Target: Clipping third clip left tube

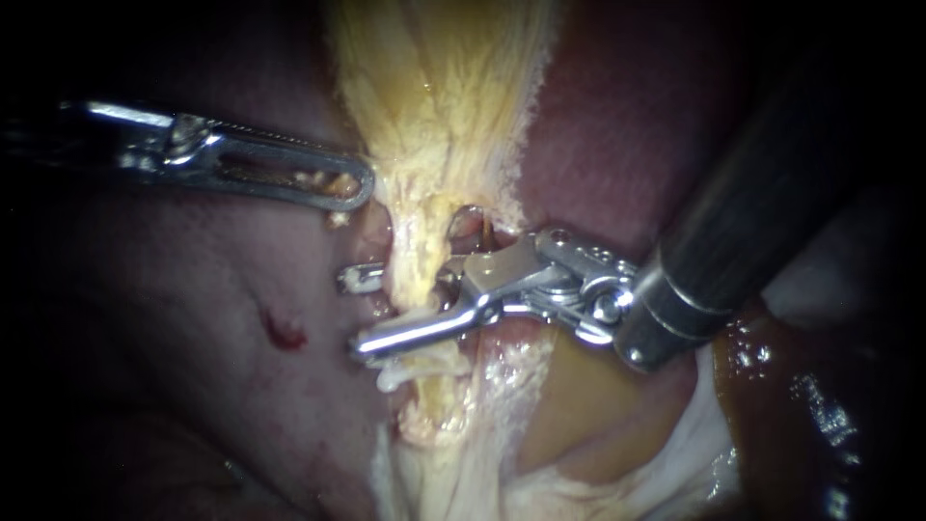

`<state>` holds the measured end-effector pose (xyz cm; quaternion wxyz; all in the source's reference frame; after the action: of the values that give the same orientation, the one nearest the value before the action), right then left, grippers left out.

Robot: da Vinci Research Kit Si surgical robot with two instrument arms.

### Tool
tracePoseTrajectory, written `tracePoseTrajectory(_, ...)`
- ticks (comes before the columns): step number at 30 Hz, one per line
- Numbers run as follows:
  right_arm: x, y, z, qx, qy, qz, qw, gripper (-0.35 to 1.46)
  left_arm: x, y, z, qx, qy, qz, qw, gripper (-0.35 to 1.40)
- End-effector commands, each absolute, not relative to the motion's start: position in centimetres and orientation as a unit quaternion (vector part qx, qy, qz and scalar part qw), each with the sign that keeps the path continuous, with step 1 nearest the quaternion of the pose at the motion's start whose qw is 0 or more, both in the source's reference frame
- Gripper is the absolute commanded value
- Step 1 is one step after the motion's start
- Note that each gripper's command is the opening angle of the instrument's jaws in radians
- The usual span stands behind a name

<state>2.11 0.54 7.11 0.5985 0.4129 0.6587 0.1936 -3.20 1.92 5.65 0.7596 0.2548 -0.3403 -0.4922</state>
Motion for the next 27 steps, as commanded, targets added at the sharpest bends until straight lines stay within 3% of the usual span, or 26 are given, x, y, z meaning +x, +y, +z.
tracePoseTrajectory(1,2.10,0.54,7.09,0.414,0.660,0.196,0.595,0.50,-3.20,1.92,5.65,0.255,-0.340,-0.492,0.760,-0.35)
tracePoseTrajectory(27,2.11,0.49,6.70,0.450,0.678,0.183,0.552,0.49,-3.19,1.93,5.66,0.255,-0.340,-0.492,0.760,-0.35)
